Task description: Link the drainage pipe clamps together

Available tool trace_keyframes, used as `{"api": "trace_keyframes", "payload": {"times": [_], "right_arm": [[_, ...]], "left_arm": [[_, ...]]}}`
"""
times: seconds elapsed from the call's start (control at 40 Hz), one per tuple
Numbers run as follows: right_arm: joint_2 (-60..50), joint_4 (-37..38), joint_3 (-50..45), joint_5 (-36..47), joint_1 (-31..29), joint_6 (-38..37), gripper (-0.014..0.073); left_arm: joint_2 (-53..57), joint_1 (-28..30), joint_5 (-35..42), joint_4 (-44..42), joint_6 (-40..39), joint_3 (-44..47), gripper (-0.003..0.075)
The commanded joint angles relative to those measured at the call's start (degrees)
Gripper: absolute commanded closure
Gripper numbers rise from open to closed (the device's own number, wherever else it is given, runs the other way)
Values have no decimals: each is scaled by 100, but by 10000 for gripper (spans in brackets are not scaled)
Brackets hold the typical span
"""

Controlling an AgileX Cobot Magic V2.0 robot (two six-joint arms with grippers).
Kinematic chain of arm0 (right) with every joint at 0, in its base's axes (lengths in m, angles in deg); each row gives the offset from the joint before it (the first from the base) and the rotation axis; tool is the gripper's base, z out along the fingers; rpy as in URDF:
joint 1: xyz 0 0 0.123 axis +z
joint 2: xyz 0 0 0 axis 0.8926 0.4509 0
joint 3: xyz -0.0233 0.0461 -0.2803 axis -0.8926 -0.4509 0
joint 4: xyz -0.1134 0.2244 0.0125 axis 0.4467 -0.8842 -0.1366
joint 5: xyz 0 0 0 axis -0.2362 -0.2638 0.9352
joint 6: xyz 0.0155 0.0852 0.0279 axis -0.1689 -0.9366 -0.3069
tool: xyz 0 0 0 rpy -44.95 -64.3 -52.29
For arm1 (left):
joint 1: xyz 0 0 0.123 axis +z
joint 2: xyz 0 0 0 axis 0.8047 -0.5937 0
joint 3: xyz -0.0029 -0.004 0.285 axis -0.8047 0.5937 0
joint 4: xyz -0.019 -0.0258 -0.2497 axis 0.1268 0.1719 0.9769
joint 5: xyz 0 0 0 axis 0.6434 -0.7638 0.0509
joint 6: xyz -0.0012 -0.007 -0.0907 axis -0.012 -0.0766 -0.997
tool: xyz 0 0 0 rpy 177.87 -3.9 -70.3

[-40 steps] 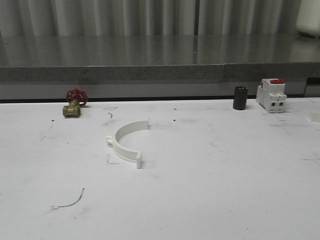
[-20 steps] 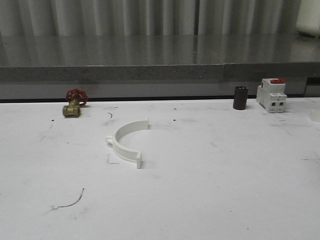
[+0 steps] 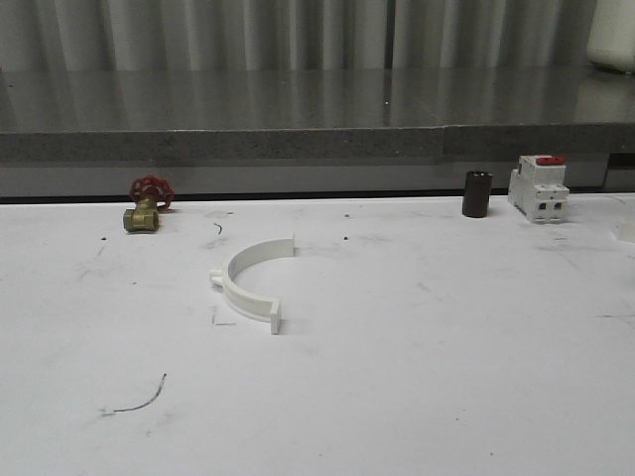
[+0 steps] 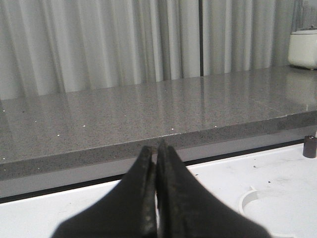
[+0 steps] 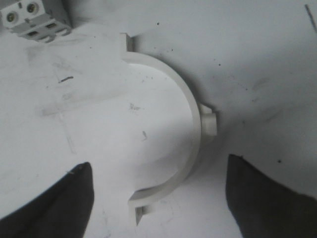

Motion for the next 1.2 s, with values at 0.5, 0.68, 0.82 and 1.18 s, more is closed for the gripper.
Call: {"api": "trace_keyframes", "payload": {"times": [0.5, 0.68, 0.82, 1.18], "right_arm": [[913, 698, 1082, -480, -37, -502, 142], [989, 705, 1082, -385, -37, -506, 142], [1049, 709, 1089, -332, -37, -527, 142], [1233, 709, 1112, -408, -37, -549, 172]], "left_arm": [[-62, -6, 482, -16, 1, -151, 741], [-62, -6, 482, -16, 1, -151, 741], [-62, -6, 482, -16, 1, -151, 741], [-62, -6, 482, -16, 1, -151, 741]]}}
